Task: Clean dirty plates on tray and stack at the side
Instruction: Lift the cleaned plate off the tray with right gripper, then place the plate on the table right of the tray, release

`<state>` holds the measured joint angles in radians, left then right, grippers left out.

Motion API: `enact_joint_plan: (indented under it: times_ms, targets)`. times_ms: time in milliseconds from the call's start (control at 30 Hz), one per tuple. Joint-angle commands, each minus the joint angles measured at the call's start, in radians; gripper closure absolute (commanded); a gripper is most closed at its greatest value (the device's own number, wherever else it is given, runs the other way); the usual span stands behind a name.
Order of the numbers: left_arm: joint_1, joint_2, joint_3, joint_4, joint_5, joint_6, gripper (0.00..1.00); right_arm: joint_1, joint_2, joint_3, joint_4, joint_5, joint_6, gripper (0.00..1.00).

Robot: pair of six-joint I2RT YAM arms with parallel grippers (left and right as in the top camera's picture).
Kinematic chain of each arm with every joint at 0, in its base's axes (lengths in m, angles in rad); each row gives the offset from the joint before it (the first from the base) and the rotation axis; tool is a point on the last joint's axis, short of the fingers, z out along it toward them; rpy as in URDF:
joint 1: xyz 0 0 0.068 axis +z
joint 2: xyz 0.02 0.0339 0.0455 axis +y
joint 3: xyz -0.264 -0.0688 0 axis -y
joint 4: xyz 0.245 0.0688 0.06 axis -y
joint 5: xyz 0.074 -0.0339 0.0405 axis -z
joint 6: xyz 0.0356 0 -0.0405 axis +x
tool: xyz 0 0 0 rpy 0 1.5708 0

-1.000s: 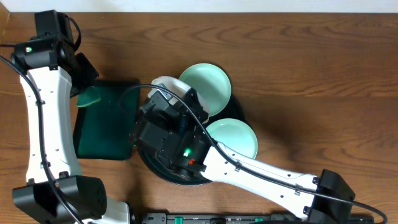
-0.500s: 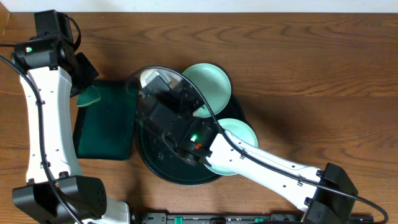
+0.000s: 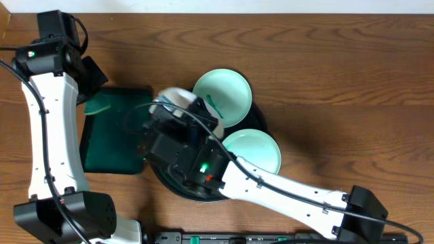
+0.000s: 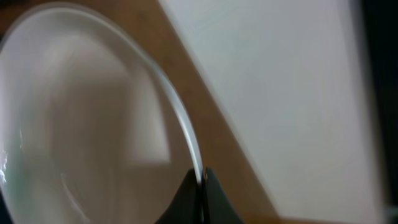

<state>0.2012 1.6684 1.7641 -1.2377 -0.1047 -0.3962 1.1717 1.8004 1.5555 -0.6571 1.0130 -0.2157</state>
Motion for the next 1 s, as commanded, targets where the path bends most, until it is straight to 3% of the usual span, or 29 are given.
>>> enact_joint_plan:
  times_ms: [0, 133, 200, 400, 533, 733, 967]
  targets:
    - [-0.041, -0.002, 0.007, -0.003, 0.079, -0.004, 0.93, -0.082, -0.045, 0.027, -0.099, -0.325, 0.269, 0.99]
    - [-0.111, -0.002, 0.007, 0.001, 0.079, 0.0, 0.93, -0.258, -0.111, 0.09, -0.172, -0.639, 0.354, 0.99]
    - [-0.153, -0.002, 0.007, 0.008, 0.075, 0.0, 0.93, -0.423, -0.146, 0.136, -0.244, -0.864, 0.408, 0.99]
    - [-0.182, -0.002, 0.007, 0.017, 0.076, -0.002, 0.93, -0.81, -0.159, 0.162, -0.373, -1.202, 0.455, 0.99]
    - [-0.181, -0.002, 0.007, 0.017, 0.075, -0.001, 0.93, -1.075, -0.134, 0.153, -0.449, -1.209, 0.425, 0.99]
    - [-0.181, -0.002, 0.007, 0.016, 0.075, -0.001, 0.93, -1.289, -0.049, 0.052, -0.482, -1.173, 0.331, 0.99]
    - [-0.181, -0.002, 0.007, 0.016, 0.075, -0.001, 0.93, -1.324, -0.02, -0.182, -0.322, -1.194, 0.331, 0.99]
